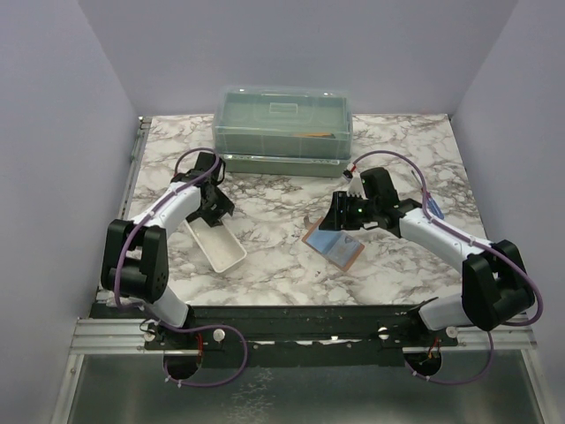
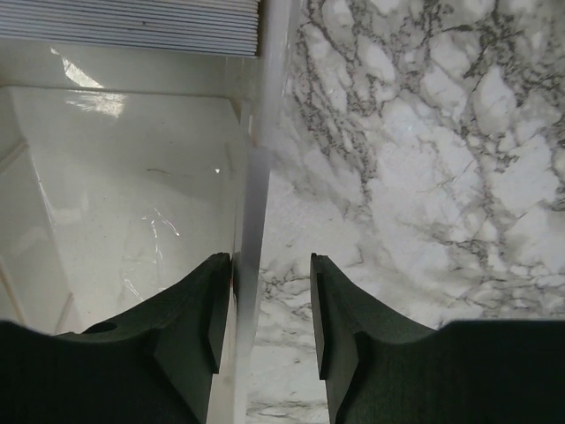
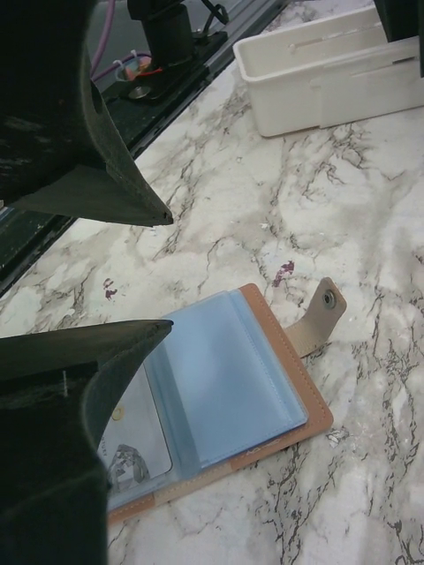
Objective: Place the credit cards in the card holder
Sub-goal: Move the storage box to the center of the board.
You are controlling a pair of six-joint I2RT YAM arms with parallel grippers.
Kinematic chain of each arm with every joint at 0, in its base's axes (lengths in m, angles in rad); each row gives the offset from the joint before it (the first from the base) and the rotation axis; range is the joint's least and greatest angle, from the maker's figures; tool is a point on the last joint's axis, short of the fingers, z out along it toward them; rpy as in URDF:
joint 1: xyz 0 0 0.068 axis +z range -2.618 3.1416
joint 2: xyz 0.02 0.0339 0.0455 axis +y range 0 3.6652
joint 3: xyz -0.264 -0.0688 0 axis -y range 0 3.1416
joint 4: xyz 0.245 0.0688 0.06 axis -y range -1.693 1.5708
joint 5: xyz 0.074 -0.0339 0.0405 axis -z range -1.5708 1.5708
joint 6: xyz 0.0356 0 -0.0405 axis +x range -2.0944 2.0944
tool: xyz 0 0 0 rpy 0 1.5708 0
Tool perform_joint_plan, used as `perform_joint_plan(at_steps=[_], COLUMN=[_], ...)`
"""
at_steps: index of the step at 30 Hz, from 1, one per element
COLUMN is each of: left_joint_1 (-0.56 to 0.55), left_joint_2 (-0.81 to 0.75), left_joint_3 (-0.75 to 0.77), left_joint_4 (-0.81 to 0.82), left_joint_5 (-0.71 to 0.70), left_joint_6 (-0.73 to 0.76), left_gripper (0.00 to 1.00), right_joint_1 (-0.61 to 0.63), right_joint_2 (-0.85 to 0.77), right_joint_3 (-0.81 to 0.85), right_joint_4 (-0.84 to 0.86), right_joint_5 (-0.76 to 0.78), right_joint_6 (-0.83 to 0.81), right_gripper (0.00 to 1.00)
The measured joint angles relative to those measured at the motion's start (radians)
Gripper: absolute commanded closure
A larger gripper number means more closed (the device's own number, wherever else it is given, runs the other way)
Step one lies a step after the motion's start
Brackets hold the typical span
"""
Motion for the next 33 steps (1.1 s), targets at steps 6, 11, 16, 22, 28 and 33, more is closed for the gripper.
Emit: perform_joint_plan(at_steps=[6, 11, 16, 22, 28, 33], left_joint_1=[0.0, 0.0, -0.001, 0.001, 0.006, 0.006], left_joint_2=[0.075, 0.205, 0.244, 0.12, -0.078, -0.037], left_joint_3=[0.074, 0.153, 0.2, 0.208, 0.21, 0.223], left_joint_4=[0.056, 0.132, 0.162, 0.101, -0.027, -0.099], left_joint_5=[0.001, 0.052, 0.093, 0.098, -0.058, -0.233], left_joint_6=[-0.085, -0.12, -0.078, 0.154, 0.436, 0.607], left_gripper=[0.56, 0.5, 0.29, 0.09, 0.1, 0.13], right_joint_1=[0.0, 0.0, 0.0, 0.0, 0.0, 0.0], right_joint_2=[0.008, 0.009, 0.009, 0.011, 0.013, 0.019], right_joint_3=[-0.006, -0.01, -0.011, -0.015, -0.017, -0.017], right_joint_4=[0.005, 0.005, 0.005, 0.005, 0.005, 0.005], right_joint_5=[0.005, 0.013, 0.019, 0.019, 0.018, 0.016], right_joint_6=[0.008, 0.012, 0.013, 0.012, 0.011, 0.007], right_gripper=[0.5, 0.5, 0.5, 0.5, 0.5, 0.5])
